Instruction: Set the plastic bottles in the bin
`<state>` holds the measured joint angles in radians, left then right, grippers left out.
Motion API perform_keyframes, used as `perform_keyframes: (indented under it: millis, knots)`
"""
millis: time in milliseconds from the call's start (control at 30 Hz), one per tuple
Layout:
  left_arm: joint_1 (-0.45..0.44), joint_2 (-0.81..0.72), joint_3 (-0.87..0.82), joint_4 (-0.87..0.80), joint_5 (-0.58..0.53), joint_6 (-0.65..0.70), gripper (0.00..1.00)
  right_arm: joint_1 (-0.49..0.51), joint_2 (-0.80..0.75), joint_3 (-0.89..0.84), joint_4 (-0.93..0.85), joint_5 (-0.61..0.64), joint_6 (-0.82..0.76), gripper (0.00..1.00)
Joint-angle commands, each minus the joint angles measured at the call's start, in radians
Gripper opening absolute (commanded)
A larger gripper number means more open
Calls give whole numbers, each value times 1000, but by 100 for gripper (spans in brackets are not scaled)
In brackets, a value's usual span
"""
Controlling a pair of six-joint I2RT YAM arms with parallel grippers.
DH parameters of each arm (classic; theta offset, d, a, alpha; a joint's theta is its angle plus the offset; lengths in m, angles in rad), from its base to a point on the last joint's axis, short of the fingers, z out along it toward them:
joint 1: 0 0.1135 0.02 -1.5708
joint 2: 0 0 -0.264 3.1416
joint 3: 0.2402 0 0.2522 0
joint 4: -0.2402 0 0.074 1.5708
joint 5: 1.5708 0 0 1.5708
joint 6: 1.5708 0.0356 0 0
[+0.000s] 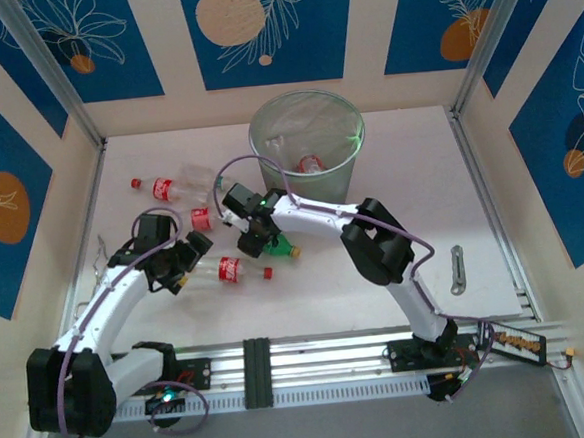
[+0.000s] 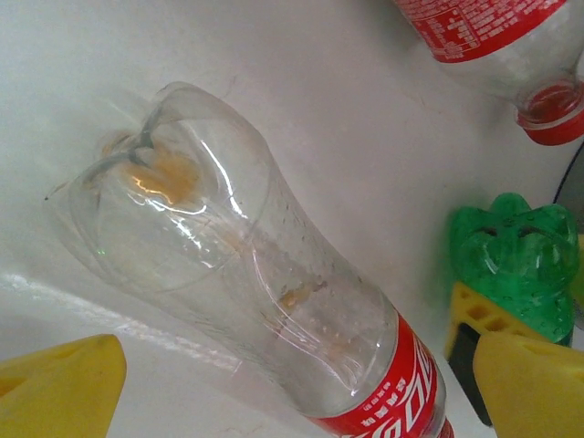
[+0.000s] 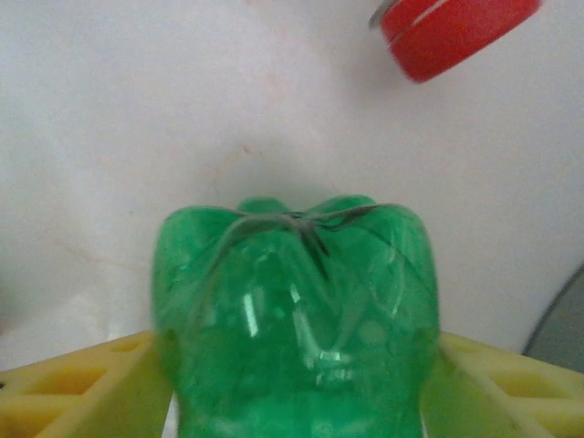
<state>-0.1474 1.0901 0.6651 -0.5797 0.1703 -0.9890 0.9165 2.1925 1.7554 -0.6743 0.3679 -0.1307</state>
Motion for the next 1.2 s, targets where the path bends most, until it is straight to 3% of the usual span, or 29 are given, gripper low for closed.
perform_keyframes:
  millis: [0,200,433,633,1167]
  knots:
    - [12,16,-19,22,-9,-19,97,16,-107,57,-35,-5,-10,67]
    - [12,35,-31,54,0,-33,97,24,-173,104,-90,-14,-22,66]
    - [12,43,-34,62,-3,-31,97,22,-88,147,-146,-20,-29,80]
    - [11,42,-41,66,-3,-33,97,21,8,148,-95,31,-35,84]
    - [12,47,-51,89,-2,-49,96,22,99,79,-14,15,-31,80]
